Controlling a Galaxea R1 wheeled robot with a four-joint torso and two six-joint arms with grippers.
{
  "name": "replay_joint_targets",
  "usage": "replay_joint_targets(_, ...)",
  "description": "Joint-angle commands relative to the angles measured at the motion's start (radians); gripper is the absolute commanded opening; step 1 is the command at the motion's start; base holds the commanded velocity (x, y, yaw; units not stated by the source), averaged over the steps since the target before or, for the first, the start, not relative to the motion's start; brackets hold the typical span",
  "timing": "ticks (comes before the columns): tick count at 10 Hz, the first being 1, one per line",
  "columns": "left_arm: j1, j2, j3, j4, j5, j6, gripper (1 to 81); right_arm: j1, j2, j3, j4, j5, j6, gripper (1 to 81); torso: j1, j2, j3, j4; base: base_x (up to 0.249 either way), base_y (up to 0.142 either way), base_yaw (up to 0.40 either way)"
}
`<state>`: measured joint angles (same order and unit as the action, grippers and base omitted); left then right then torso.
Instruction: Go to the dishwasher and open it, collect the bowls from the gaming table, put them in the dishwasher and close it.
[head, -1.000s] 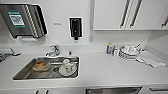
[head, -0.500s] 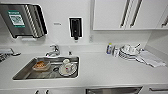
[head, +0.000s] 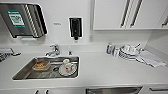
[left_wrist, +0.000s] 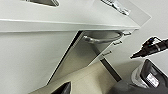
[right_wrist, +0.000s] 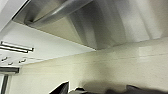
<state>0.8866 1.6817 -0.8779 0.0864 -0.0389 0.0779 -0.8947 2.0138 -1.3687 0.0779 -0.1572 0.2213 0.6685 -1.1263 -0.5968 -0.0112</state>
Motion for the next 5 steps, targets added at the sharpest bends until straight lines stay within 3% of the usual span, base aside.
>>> replay_joint_targets(1, -0.08, -0.045, 0.028, 0.015, 0.019, 0.002, 81.1, 0.22, -0.047, 0.056, 0.025, -0.159, 0.185, 81.1, 0.0, 0.0, 0.0, 0.0, 0.0, 0.0, 0.0)
replay_joint_targets(5, -0.082, -0.023, 0.026, 0.016, 0.019, 0.005, 81.1, 0.309, -0.053, 0.037, 0.025, -0.199, 0.388, 81.1, 0.0, 0.0, 0.0, 0.0, 0.0, 0.0, 0.0)
